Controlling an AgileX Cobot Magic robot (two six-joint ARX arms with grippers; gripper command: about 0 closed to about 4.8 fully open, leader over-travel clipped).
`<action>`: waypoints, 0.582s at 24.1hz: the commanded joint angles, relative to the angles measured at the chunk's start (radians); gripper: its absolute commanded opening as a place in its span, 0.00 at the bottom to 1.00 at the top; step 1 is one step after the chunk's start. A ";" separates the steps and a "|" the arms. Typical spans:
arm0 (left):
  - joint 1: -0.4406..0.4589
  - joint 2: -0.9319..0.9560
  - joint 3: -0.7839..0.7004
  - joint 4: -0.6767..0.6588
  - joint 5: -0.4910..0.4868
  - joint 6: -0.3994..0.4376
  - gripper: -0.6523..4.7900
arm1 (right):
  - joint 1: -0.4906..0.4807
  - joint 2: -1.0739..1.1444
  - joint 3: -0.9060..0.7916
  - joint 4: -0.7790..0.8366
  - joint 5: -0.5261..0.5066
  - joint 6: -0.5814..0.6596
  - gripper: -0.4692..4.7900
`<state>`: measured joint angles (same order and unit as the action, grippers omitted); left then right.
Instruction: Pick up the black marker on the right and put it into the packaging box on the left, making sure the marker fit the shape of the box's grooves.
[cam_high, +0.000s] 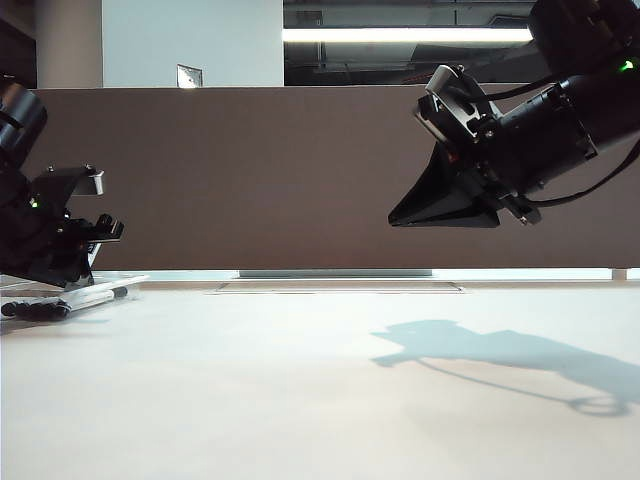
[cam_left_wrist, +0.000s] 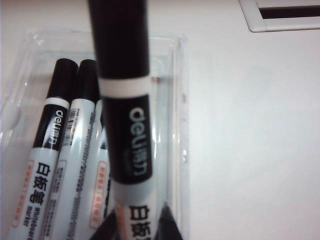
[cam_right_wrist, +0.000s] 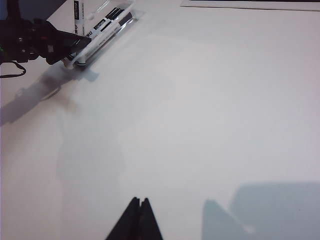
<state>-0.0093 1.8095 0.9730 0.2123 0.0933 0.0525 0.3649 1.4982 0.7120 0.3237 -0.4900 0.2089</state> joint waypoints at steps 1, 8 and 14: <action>0.000 -0.002 0.002 0.014 0.000 0.004 0.23 | 0.002 -0.006 0.003 0.021 -0.006 -0.004 0.08; 0.000 -0.003 0.002 0.021 0.000 0.004 0.34 | 0.002 -0.006 0.003 0.021 -0.006 -0.004 0.08; 0.000 -0.003 0.002 0.022 0.000 0.014 0.34 | 0.002 -0.006 0.003 0.021 -0.006 -0.004 0.08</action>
<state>-0.0093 1.8095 0.9730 0.2234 0.0933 0.0528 0.3649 1.4982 0.7120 0.3237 -0.4900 0.2089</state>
